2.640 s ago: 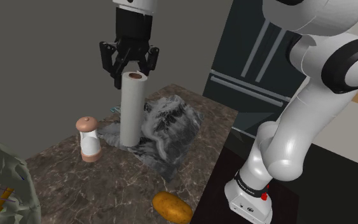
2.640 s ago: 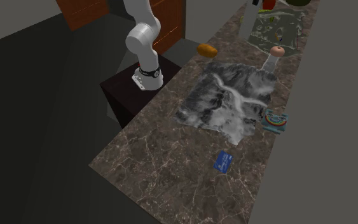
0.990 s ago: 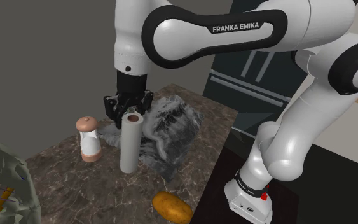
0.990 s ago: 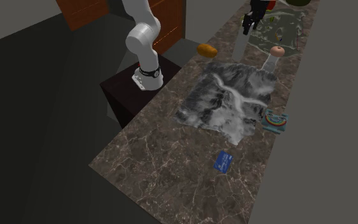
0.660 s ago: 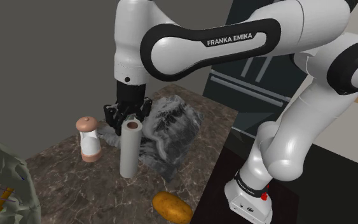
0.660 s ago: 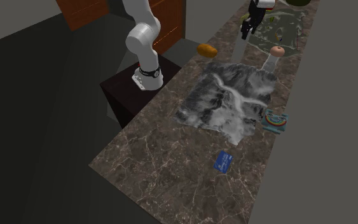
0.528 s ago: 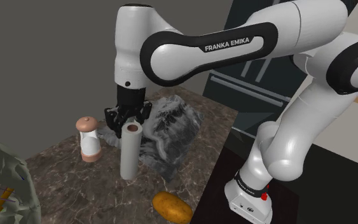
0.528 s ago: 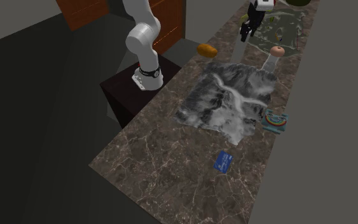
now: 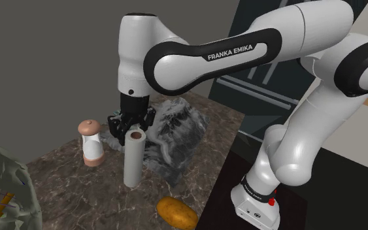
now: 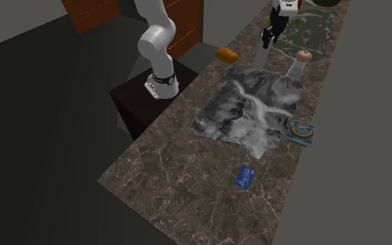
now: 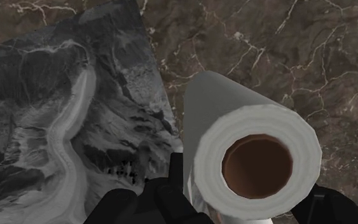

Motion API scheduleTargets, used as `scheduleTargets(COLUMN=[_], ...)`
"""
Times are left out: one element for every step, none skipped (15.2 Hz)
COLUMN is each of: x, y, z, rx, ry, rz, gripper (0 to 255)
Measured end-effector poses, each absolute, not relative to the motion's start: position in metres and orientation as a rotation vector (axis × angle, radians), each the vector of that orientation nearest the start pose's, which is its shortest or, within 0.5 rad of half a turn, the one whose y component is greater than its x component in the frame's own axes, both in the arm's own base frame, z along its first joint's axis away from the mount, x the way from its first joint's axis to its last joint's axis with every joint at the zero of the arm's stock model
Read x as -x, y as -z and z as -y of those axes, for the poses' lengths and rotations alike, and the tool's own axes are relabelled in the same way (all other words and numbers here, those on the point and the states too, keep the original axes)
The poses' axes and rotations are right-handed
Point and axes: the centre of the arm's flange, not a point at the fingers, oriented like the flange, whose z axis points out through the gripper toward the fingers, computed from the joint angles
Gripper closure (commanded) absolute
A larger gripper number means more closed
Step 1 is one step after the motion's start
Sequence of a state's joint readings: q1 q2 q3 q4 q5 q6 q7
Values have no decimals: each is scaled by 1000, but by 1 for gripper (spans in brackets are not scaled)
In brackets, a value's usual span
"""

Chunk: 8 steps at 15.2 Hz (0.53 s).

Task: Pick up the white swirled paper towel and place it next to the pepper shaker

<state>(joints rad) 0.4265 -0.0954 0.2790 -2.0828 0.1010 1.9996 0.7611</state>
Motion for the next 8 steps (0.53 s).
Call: scheduleTargets(x=[-395, -395, -395, -395, -395, -395, -395, -396], y=[-468, -468, -468, -468, -468, -468, -468, -474], z=[-348, -348, -348, -348, -348, -348, -348, -349], rx=[3082, 3082, 3082, 3082, 3082, 3082, 3082, 3082], ry=[-57, -57, -57, -57, -57, -57, -57, -57], rz=[-152, -152, -152, -152, -152, -152, -152, -152], gripper=[0, 0, 0, 0, 0, 0, 0, 0])
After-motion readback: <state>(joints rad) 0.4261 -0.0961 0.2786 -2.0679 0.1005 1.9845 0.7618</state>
